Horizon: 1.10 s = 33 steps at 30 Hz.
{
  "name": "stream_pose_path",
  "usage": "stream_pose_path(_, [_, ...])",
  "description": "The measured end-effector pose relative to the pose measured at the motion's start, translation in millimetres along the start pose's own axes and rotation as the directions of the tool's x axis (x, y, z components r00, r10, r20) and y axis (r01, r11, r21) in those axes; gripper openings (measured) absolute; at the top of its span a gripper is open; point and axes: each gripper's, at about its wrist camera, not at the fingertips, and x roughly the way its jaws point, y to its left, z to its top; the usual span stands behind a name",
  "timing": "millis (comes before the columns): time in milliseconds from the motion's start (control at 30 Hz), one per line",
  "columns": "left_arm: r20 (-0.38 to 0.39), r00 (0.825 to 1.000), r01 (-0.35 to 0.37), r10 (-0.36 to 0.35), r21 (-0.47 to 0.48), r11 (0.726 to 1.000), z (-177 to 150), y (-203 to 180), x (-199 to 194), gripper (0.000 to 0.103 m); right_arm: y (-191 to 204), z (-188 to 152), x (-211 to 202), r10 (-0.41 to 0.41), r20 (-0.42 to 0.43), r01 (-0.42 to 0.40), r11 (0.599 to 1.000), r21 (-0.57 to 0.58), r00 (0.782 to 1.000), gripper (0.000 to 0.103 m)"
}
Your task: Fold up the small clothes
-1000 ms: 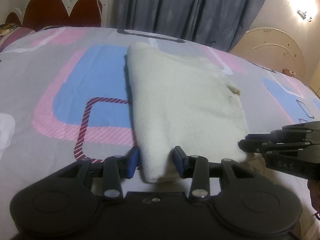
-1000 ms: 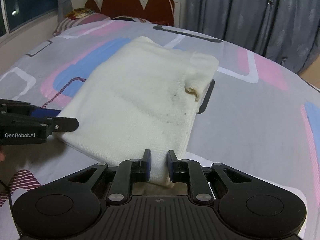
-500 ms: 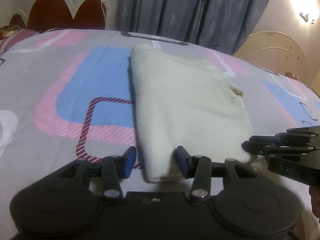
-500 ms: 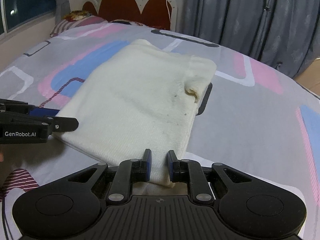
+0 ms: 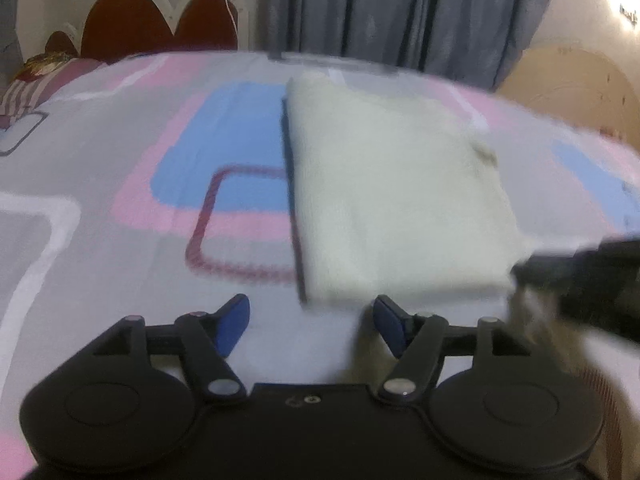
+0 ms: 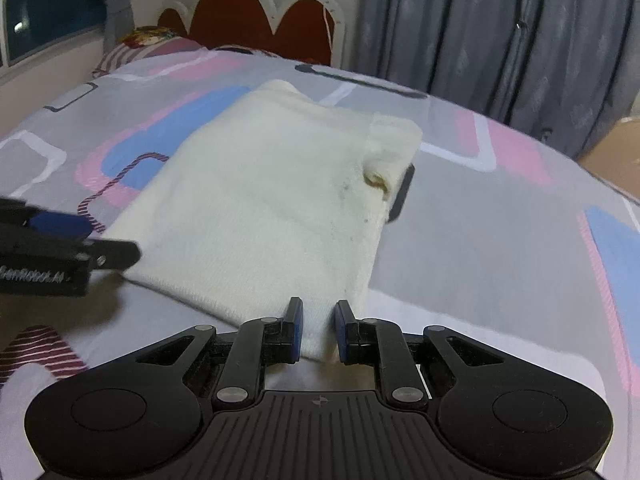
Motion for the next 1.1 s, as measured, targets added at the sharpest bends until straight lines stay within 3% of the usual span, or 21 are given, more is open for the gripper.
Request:
stream_pose_path(233, [0.04, 0.999, 0.033, -0.032, -0.044, 0.998, -43, -6, -53, 0.068, 1, -39, -64, 0.042, 0.003, -0.042, 0.992, 0.115, 0.999, 0.016])
stream_pose_path(433, [0.104, 0.992, 0.07, -0.066, -0.042, 0.997, -60, -26, -104, 0.072, 12, -69, -114, 0.056, 0.039, -0.062, 0.984, 0.167, 0.998, 0.016])
stream_pose_path(767, [0.191, 0.978, 0.081, -0.079, -0.003, 0.997, -70, -45, -174, 0.075, 24, -82, -194, 0.019, 0.139, -0.053, 0.967, 0.249, 0.99, 0.016])
stream_pose_path(1100, [0.283, 0.955, 0.086, -0.094, 0.041, 0.995, -76, -55, -232, 0.075, 40, -87, -269, 0.011, 0.256, -0.07, 0.973, 0.221, 0.967, 0.016])
